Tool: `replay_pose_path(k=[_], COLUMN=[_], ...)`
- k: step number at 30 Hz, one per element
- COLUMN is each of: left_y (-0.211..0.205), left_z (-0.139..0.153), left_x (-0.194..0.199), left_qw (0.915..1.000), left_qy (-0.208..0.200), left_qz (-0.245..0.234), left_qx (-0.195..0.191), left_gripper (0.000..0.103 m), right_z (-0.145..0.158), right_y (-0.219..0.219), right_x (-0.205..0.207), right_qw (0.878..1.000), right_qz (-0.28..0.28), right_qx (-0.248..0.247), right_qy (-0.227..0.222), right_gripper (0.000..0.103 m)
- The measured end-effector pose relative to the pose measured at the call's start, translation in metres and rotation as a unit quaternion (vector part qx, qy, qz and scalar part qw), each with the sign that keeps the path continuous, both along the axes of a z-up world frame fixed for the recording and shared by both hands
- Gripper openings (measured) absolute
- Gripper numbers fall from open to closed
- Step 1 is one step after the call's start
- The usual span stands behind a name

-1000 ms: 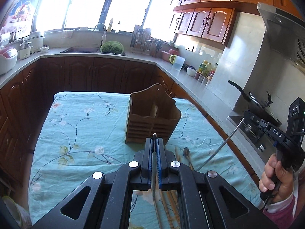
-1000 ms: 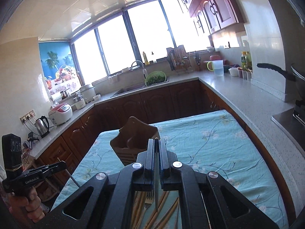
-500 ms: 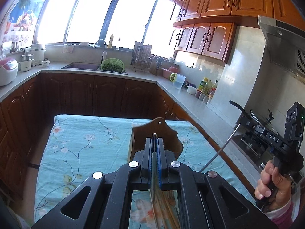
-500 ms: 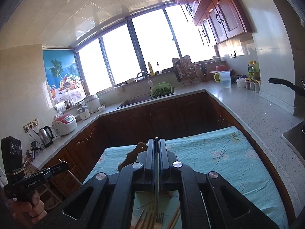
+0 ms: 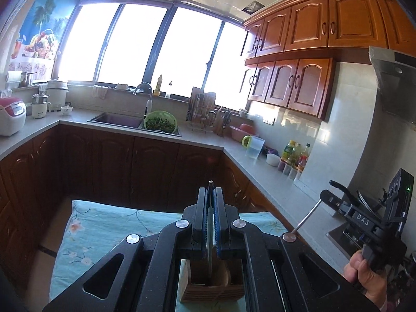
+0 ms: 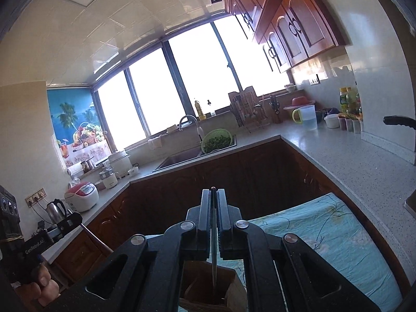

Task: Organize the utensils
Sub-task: 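Lift both held metal chopsticks and carry them over the wooden holder, then lower the chopsticks into the holder and open both tools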

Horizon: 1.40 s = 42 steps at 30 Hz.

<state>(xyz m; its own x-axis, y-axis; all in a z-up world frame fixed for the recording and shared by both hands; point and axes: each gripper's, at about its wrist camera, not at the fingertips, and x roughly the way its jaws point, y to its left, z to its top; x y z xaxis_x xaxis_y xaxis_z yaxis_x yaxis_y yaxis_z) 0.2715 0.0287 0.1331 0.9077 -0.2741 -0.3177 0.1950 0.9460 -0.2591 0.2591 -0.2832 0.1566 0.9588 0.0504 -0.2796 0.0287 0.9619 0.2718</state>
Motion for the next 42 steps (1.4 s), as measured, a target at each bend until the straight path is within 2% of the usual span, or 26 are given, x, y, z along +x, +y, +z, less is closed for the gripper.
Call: replay_pose_path(k=[6,12,15,21,25,27,28,29,30,31,32,33,37,39,42], left_y=[-0.012,-0.023,-0.026,-0.025,-0.021,-0.016,-0.012,-0.010,-0.008,-0.006,-0.005,-0.004,0.002,0.005,0.008], left_z=[-0.062,-0.102,-0.107,-0.089,-0.082,-0.083,-0.083,-0.081,-0.080,-0.080,-0.079,-0.078,-0.075,-0.075,-0.075], left_x=[0.041,0.068,0.083,0.097,0.090,0.081,0.076,0.075,0.073,0.070,0.069,0.067,0.052,0.041,0.024], left_qw=[0.9991,0.9973,0.9969,0.9969,0.9969,0.9965,0.9962,0.9958,0.9958,0.9960,0.9959,0.9957,0.9954,0.9955,0.9951], left_qy=[0.029,0.059,0.068,0.070,0.069,0.073,0.075,0.076,0.071,0.065,0.065,0.067,0.062,0.059,0.062], left_qz=[0.027,0.036,0.033,0.032,0.033,0.037,0.041,0.049,0.054,0.056,0.057,0.058,0.068,0.068,0.071], left_qx=[-0.014,-0.026,-0.022,-0.020,-0.016,-0.014,-0.015,-0.018,-0.023,-0.027,-0.027,-0.027,-0.026,-0.028,-0.030], left_gripper=[0.002,0.002,0.003,0.004,0.004,0.012,0.028,0.048,0.053,0.056,0.056,0.056,0.070,0.074,0.079], right_z=[-0.048,-0.079,-0.085,-0.085,-0.085,-0.085,-0.085,-0.085,-0.084,-0.082,-0.081,-0.079,-0.069,-0.066,-0.064], right_y=[-0.002,-0.006,-0.006,-0.006,-0.007,-0.008,-0.008,-0.008,-0.008,-0.008,-0.009,-0.011,-0.017,-0.020,-0.023], right_x=[0.023,0.034,0.038,0.040,0.041,0.041,0.041,0.041,0.040,0.038,0.036,0.032,0.013,0.004,-0.014], right_qw=[1.000,0.999,0.999,0.999,0.998,0.998,0.998,0.998,0.998,0.998,0.998,0.999,0.999,0.999,0.998], right_qz=[-0.003,-0.008,-0.008,-0.006,-0.008,-0.005,-0.003,-0.003,-0.004,-0.004,0.000,0.004,0.002,0.005,0.003], right_qx=[0.012,0.018,0.015,0.015,0.016,0.019,0.020,0.019,0.016,0.017,0.023,0.031,0.043,0.053,0.054], right_qy=[0.017,0.036,0.046,0.049,0.052,0.056,0.058,0.058,0.059,0.057,0.051,0.043,0.015,0.009,0.007], right_gripper=[0.004,0.004,0.004,0.004,0.005,0.009,0.010,0.011,0.019,0.040,0.053,0.074,0.083,0.092,0.093])
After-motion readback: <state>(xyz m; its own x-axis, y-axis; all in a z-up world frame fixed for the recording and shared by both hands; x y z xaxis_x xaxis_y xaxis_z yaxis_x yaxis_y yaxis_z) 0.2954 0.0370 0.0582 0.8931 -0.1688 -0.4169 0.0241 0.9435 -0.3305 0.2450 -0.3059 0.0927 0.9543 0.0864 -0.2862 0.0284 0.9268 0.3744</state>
